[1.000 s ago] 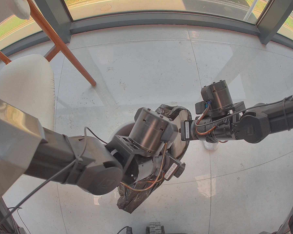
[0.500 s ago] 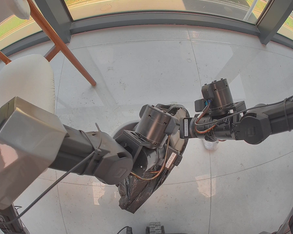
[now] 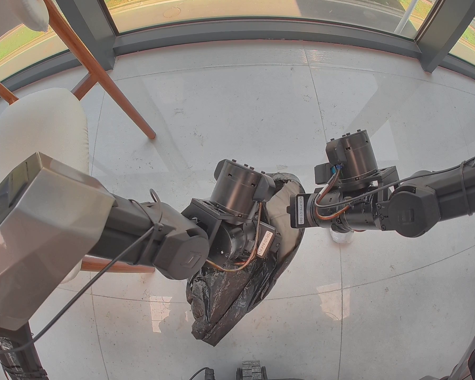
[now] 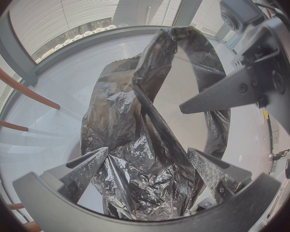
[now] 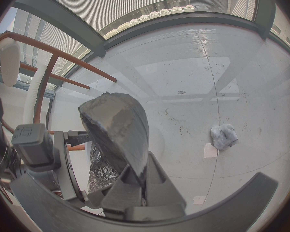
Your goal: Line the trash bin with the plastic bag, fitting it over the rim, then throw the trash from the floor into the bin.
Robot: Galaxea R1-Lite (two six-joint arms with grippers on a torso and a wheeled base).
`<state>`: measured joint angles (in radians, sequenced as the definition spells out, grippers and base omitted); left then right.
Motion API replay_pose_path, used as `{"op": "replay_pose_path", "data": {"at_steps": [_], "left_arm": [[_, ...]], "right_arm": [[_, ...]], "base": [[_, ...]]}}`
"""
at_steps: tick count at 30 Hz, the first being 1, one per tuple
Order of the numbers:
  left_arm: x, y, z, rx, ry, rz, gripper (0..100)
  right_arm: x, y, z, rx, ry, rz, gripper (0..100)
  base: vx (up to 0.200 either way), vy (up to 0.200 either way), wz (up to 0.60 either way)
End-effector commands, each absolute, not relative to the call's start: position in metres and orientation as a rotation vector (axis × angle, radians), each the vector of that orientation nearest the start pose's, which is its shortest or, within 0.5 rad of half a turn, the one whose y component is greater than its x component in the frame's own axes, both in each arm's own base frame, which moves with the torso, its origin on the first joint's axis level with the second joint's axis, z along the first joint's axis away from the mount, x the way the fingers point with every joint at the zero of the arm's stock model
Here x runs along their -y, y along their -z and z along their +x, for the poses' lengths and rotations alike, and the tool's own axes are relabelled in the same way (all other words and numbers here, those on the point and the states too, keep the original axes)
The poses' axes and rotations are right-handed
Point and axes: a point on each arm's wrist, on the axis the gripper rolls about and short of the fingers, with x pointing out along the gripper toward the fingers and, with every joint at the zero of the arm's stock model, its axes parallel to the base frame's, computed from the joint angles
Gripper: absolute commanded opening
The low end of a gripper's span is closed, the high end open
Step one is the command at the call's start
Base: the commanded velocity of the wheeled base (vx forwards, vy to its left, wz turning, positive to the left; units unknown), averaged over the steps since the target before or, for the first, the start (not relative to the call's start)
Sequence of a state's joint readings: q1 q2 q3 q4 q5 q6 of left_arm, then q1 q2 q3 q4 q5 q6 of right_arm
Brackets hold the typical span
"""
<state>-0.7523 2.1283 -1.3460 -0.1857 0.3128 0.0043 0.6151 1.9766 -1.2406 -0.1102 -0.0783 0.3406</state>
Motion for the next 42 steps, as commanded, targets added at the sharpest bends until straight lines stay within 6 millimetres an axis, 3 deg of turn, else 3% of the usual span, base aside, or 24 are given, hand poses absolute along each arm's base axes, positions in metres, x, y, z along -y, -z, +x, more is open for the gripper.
{"op": "replay_pose_path", "data": {"at_steps": [1, 23, 24, 40, 42], "left_arm": [[0.281, -0.126, 0.313, -0.52, 0.424, 0.31, 100], [0.282, -0.124, 0.311, -0.527, 0.439, 0.314, 100], [0.282, -0.123, 0.31, -0.529, 0.44, 0.316, 0], [0.277, -0.123, 0.307, -0.543, 0.438, 0.319, 0], [0.271, -0.135, 0.307, -0.523, 0.43, 0.303, 0]], "right_arm": [[-0.219, -0.155, 0.312, -0.671, -0.412, 0.108, 0], [-0.218, -0.155, 0.312, -0.672, -0.409, 0.108, 0], [-0.218, -0.155, 0.312, -0.672, -0.409, 0.106, 0], [-0.212, -0.161, 0.311, -0.66, -0.4, 0.122, 0], [-0.21, -0.159, 0.307, -0.669, -0.403, 0.112, 0]], "base": [[0.0, 0.0, 0.0], [0.0, 0.0, 0.0], [0.0, 0.0, 0.0], [0.0, 0.0, 0.0], [0.0, 0.0, 0.0]]}}
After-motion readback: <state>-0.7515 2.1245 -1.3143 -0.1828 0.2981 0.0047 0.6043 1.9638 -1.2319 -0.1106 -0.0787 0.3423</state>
